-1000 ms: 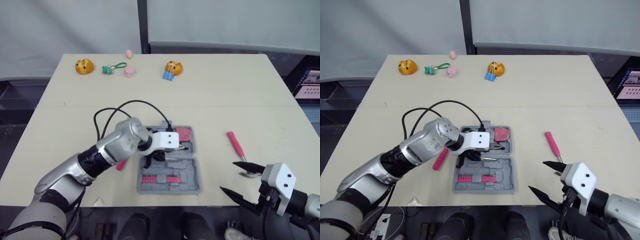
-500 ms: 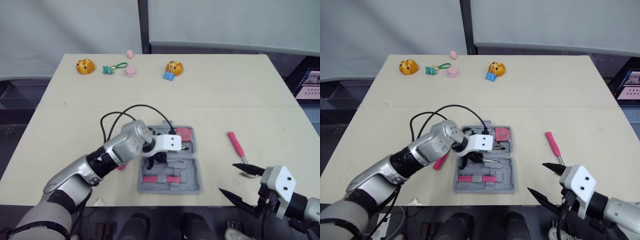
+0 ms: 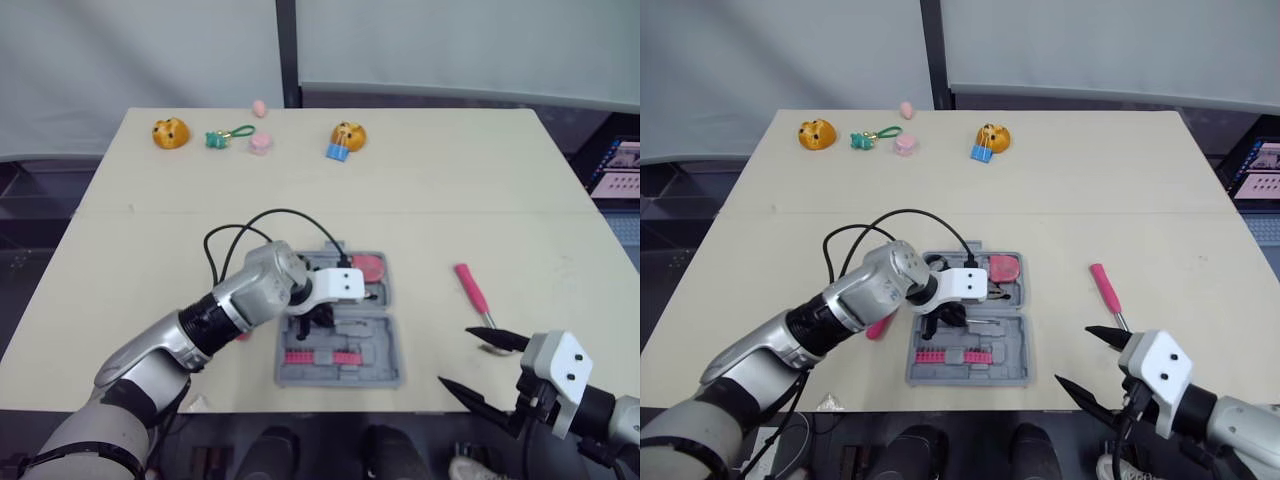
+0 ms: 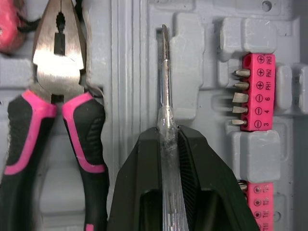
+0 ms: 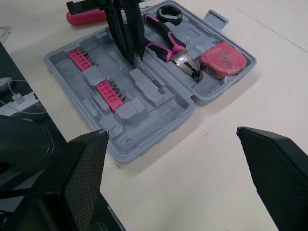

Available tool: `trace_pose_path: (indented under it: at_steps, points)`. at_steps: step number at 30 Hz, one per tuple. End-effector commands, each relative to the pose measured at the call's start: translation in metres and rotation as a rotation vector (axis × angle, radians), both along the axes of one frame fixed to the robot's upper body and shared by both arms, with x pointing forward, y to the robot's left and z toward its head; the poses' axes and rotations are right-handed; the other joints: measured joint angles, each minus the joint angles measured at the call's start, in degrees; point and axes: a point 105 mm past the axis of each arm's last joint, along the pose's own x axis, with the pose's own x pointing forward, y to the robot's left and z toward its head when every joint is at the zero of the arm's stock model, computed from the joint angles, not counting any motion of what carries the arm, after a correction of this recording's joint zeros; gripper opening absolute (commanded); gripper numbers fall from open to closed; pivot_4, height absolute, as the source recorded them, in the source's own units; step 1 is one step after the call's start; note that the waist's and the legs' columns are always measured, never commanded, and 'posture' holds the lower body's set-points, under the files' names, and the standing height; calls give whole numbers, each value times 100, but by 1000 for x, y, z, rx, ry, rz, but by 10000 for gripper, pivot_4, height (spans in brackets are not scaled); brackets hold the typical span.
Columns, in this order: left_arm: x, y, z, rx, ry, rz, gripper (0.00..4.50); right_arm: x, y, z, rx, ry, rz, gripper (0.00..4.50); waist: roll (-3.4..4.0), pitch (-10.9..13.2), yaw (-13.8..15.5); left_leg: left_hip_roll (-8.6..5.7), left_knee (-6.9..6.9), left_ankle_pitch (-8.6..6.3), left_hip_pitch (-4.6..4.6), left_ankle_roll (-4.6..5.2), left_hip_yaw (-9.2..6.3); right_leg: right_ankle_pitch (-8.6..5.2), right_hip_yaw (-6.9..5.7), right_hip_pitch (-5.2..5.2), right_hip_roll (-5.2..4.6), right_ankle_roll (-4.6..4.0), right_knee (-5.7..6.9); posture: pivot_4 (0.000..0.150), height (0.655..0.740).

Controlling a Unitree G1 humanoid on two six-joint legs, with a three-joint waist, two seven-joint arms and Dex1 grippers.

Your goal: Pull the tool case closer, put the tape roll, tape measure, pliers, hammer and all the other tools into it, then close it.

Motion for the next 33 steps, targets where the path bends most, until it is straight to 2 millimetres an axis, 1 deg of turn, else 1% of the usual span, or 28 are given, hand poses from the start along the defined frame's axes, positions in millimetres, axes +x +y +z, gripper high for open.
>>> trace_pose_path:
  at_steps: [1,9,19,25,33]
  points:
    - [5,-3,17,-4,-57,-8,107,0,3,8,5,-38,-2,45000,0,0,1,0,0,0,0,0,0,0,0,0,0,0,0,1500,7121]
    - [7,-6,25,30,-78,-35,107,0,3,8,8,-43,-5,45000,0,0,1,-1,1,0,-1,0,0,0,0,0,0,0,0,1500,7121]
    - [-2,0,20,83,-51,-90,107,-1,4,9,11,-42,-6,45000,0,0,1,-1,2,0,0,0,-1,0,0,0,0,0,2,1500,7121]
    - [2,-7,20,69,-59,-74,107,-1,4,9,12,-43,-7,45000,0,0,1,-2,3,-1,-1,1,-2,0,0,0,0,0,3,1500,7121]
    - [3,-8,21,83,-65,-85,107,-2,5,9,12,-40,-12,45000,0,0,0,-1,4,-1,-1,1,-2,0,0,0,0,0,3,1500,7121]
